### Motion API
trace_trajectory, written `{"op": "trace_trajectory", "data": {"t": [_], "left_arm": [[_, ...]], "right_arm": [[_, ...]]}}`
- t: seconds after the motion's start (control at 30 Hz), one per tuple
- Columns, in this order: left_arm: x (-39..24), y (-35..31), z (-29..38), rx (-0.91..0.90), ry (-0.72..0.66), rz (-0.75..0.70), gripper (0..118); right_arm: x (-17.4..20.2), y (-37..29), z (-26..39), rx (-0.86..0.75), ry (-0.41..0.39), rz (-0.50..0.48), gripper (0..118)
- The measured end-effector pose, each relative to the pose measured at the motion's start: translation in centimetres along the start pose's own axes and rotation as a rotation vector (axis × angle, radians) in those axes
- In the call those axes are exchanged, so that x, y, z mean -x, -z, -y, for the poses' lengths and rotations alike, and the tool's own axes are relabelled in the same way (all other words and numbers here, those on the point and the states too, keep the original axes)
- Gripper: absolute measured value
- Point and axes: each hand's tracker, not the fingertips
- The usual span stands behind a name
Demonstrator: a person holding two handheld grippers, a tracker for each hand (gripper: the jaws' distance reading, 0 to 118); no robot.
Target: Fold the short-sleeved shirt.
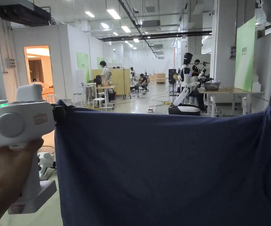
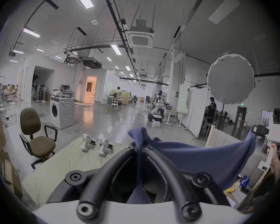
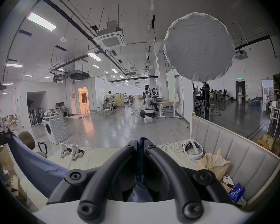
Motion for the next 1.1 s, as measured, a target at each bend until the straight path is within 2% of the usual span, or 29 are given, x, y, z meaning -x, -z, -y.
{"op": "trace_trajectory", "data": {"t": [0.2,0.47,0.6,0.87,0.93,1.0,1.1], "left_arm": [[-0.9,4.4,-0.7,0.018,0.037,-0.017,7],[-1.1,10.0,-0.9,-0.014,0.063,-0.069,7],[-1.3,13.0,-0.7,0.01,0.082,-0.074,7],[-1.7,19.2,-0.7,0.037,0.087,-0.101,7],[-1.4,20.5,-1.0,0.052,0.064,-0.072,7],[-1.7,21.6,-0.8,0.05,0.124,-0.088,7],[-2.2,23.2,0.3,0.056,0.173,-0.101,7]], "right_arm": [[0.5,3.8,-1.0,0.003,-0.034,0.031,8],[1.3,9.5,-2.8,-0.001,-0.014,0.039,8],[2.3,12.5,-3.5,0.0,-0.067,0.063,8],[3.6,17.3,-4.6,-0.02,-0.049,0.108,8],[3.9,18.6,-5.0,-0.011,-0.103,0.135,8],[4.3,19.7,-5.2,-0.009,-0.155,0.148,8],[4.4,21.1,-5.0,-0.004,-0.146,0.152,8]]}}
